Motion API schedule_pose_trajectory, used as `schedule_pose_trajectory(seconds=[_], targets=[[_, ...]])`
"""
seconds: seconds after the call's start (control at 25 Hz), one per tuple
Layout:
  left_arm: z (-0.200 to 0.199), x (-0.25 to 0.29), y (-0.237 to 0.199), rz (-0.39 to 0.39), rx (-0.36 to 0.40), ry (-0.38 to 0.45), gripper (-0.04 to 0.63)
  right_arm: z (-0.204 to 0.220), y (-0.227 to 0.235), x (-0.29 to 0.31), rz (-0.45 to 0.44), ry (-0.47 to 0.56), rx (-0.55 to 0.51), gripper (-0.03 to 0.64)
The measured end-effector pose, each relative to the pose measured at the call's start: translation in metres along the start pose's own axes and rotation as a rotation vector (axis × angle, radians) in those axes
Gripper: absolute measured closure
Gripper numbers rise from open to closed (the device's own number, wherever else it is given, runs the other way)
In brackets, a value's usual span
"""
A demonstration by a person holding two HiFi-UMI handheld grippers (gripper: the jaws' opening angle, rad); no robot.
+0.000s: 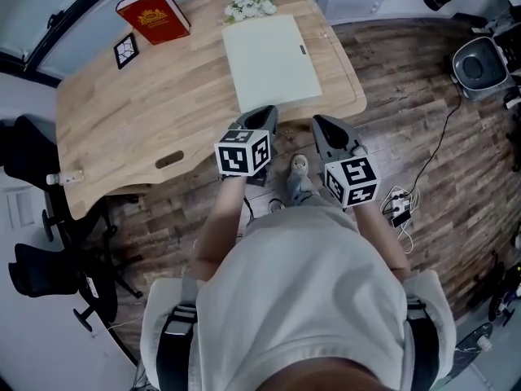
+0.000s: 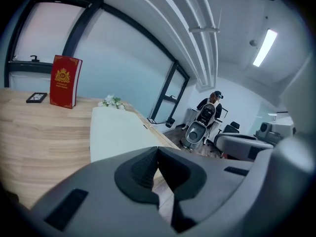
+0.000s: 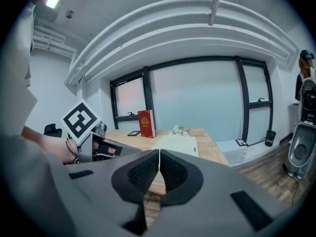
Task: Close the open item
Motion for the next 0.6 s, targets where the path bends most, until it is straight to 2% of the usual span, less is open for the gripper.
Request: schedule_pose_trajectory(seconds=[0.32,0.6], targets=[[0.023,-0.046,0.005,-0.02,-0.04,0.037,0.574,0.005,-0.027,-0.014,0.006,0.011,0.005,0.597],[0.037,-0.075,0.013,-0.036,-0.034,0.065,0.574,0.01,-0.047,-0.032,0.001,0.018,-0.009,0.597]])
Point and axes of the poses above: the fingertips, and each gripper's own axes: x forward along the fingers, y to its right, z out of its underside, the point moved 10 cm from there along -x, backward along the fingers, and after that the axes turned 1 degree about -z, right-handed, at the moved point
